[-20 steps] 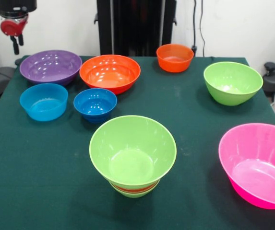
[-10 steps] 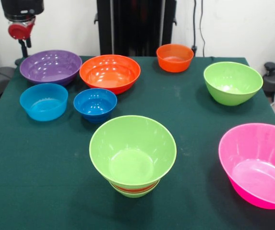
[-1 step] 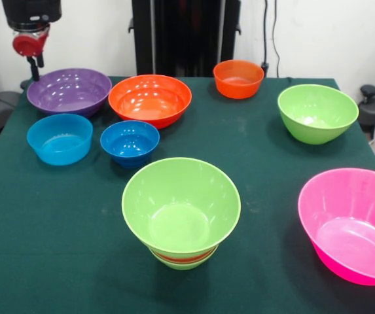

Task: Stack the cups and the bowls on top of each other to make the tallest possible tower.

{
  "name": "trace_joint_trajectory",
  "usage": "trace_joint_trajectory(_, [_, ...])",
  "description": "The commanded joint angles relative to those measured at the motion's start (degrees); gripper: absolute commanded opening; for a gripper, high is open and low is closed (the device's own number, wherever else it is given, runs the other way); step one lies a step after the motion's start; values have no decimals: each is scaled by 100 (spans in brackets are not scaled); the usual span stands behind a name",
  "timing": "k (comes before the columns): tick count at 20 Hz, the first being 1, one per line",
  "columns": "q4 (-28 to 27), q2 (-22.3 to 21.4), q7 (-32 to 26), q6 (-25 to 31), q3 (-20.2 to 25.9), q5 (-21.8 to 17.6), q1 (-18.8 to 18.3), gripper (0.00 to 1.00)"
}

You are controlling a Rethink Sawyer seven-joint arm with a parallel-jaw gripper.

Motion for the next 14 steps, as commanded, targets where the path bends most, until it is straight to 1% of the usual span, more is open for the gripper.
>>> trace_joint_trajectory(1, [-626,376,-224,467,247,238,574,100])
trace_joint_trajectory(4, [-616,390,-153,427,224,290,668,100])
trace_joint_trajectory(8, [-738,550,15,299,78,308,861,100])
trace_joint_trajectory(12, [-803,731,128,98,-10,361,970,100])
trace_joint_trajectory(14, [-828,797,95,66,-33,375,993,100])
